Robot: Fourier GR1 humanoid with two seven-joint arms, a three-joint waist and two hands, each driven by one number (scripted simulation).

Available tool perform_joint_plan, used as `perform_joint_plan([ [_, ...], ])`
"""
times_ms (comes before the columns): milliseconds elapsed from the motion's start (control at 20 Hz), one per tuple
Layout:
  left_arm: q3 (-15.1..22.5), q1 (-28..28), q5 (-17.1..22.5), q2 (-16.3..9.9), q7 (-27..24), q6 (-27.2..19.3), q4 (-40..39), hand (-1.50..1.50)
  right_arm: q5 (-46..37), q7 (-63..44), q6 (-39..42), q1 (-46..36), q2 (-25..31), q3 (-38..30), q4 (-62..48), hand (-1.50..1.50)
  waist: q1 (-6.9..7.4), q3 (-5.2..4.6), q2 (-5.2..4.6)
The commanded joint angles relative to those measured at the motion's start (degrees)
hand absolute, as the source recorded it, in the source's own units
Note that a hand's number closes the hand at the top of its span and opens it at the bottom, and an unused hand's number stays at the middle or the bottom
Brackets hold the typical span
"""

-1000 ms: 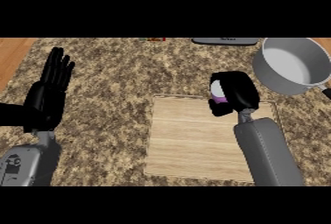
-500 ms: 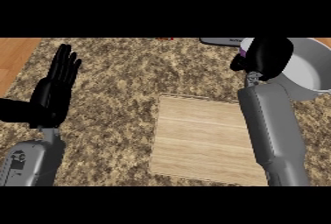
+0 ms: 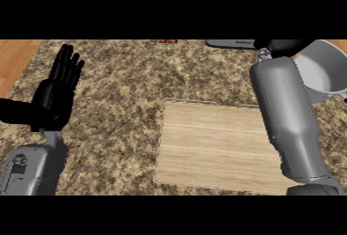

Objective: Pick the can from the tray and place it in the pot

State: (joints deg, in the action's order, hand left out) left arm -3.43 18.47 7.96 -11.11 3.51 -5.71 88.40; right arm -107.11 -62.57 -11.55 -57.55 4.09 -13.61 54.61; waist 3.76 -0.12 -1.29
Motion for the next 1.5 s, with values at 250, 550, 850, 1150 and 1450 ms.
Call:
perform_joint_plan([
  [250, -1.3, -0.7, 0.1, -0.5, 0.0, 0.1, -1.0, 0.0, -1.0, -7.1, -3.6, 1.2, 2.1, -6.7, -5.4, 1.5, -3.14, 0.13, 1.05],
  [550, -3.2, -0.7, 0.9, -1.3, -0.5, 0.6, -1.9, 0.0, 2.2, -2.6, -10.2, 6.3, 4.9, -9.7, -3.9, 1.5, -3.3, 0.14, 1.09],
  [850, -3.4, -2.2, 0.4, -0.3, -2.4, 0.8, -2.6, 0.0, 8.7, 5.5, -11.9, 13.6, 8.6, -10.4, -0.1, 1.5, -3.64, 0.12, 1.24],
  [1150, -4.2, -0.3, -0.1, -0.6, -2.3, 0.5, -3.6, 0.0, 15.8, 11.9, -15.4, 19.6, 12.1, -12.1, 0.5, 1.5, -4.0, 0.12, 1.32],
  [1450, -1.1, -2.3, -1.4, 1.1, 1.6, -1.0, 2.6, 0.0, 26.5, 17.4, -20.9, 16.1, 15.7, -20.5, -16.1, 1.5, -2.54, 0.29, 0.85],
])
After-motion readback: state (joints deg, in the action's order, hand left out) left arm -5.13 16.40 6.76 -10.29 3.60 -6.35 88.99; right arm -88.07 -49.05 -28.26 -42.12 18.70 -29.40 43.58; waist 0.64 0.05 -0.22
